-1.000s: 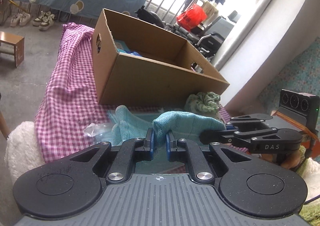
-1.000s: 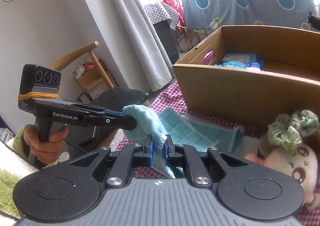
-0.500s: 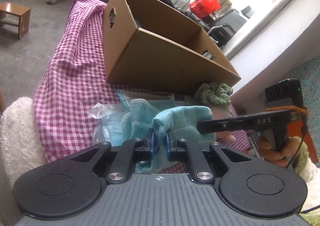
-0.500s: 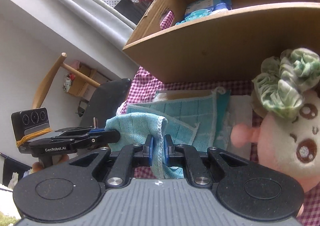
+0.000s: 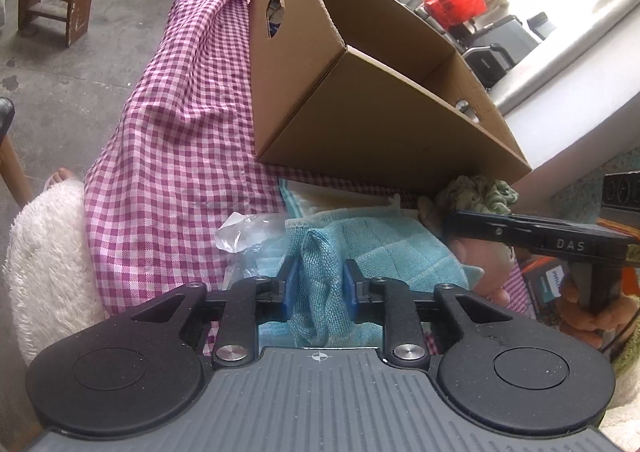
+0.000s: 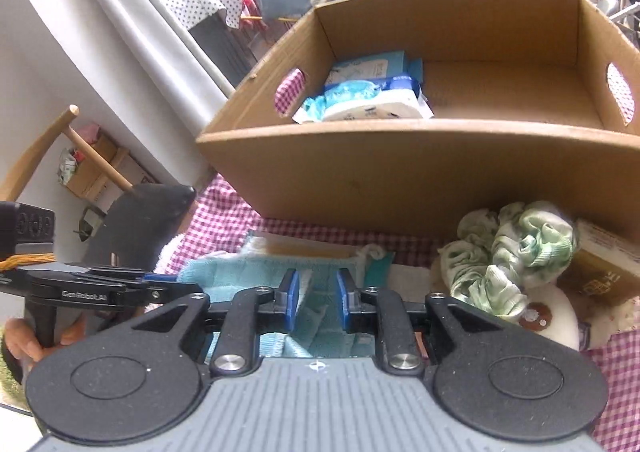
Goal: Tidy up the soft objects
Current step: 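Grasp the blue towel with the right gripper while the left gripper holds it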
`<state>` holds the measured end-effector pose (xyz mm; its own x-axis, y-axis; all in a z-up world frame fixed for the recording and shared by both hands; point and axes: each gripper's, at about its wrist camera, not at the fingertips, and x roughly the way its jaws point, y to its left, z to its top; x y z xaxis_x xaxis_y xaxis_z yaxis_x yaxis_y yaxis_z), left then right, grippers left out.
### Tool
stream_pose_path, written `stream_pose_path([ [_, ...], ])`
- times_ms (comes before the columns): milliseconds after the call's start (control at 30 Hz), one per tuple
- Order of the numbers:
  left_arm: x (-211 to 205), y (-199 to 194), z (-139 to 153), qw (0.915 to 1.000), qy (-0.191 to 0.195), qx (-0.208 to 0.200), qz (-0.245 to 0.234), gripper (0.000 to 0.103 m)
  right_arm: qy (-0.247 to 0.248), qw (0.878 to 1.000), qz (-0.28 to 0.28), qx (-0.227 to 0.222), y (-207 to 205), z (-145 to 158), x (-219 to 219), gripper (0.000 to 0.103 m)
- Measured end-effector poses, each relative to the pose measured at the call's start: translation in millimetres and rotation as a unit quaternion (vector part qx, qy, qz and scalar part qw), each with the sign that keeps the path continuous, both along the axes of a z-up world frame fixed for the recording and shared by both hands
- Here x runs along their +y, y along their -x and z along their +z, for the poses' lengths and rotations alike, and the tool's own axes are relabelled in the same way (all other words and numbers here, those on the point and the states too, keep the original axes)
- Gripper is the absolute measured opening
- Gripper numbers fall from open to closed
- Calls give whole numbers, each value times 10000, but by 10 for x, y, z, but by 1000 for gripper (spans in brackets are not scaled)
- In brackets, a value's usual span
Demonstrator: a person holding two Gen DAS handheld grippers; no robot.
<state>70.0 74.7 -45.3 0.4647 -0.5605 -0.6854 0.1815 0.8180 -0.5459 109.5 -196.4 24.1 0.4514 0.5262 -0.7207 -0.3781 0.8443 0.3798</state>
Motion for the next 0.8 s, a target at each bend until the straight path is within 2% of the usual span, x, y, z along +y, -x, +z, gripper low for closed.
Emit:
stream_pose_path([
  [33, 10, -5, 3, 10000, 16, 52, 22, 53, -97, 9999, 24, 19, 28, 39, -16, 38],
  [67, 20, -4, 8, 9999, 18, 105, 63, 59, -170, 9998, 40, 41, 54, 63, -28, 55],
  [100, 30, 4, 15, 9999, 10, 122, 110, 61, -230, 9997, 61, 72, 74, 71, -26, 65],
  [267, 41, 39, 57, 9997, 164, 144, 107, 65, 4, 9995, 111, 285, 64, -72, 106, 65],
  [433, -35, -25, 4, 9998, 34, 205, -35, 54, 326, 9980, 164, 507, -40, -253, 217, 65],
  [800, -58, -151, -121, 9993, 38, 267, -271, 41, 204, 9963, 201, 806, -230, -425, 250, 64],
])
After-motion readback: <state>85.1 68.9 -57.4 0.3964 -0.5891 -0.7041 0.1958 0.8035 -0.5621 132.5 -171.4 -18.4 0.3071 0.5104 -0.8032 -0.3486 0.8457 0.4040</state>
